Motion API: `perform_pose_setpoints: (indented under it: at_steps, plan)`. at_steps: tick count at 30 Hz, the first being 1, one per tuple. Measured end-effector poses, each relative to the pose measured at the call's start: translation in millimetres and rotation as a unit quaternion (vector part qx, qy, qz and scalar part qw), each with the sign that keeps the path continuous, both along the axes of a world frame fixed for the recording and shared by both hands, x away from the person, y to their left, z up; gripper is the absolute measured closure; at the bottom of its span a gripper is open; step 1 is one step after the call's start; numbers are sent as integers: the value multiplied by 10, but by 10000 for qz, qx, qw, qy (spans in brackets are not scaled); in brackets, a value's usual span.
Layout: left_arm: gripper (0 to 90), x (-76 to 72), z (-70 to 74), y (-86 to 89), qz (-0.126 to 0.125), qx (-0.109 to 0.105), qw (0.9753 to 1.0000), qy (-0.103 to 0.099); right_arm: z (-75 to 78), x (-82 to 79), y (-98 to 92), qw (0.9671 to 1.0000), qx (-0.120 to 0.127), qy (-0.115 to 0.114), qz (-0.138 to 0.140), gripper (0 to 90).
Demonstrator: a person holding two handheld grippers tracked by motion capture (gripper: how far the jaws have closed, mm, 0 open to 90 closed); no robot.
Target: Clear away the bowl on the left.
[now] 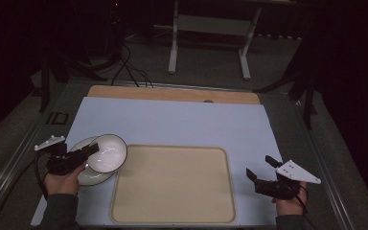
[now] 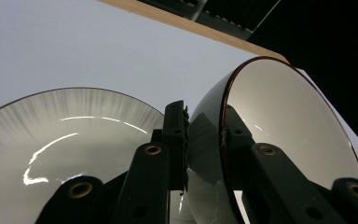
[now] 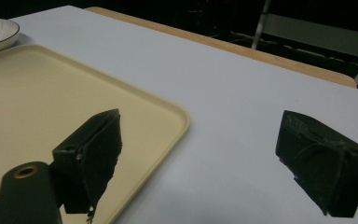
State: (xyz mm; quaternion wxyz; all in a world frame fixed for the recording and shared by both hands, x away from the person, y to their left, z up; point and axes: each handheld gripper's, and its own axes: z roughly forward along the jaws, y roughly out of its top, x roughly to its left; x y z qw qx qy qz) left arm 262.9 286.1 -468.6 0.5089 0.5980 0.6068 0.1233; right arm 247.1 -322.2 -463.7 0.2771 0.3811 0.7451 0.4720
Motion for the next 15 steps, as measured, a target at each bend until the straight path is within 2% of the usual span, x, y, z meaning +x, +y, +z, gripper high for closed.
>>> perform_pose_setpoints:
  at_steps: [15]
  plan:
    - [772, -4, 36, -112, -127, -17, 9999, -53, 2, -1, -2, 10000, 9, -2, -1, 141]
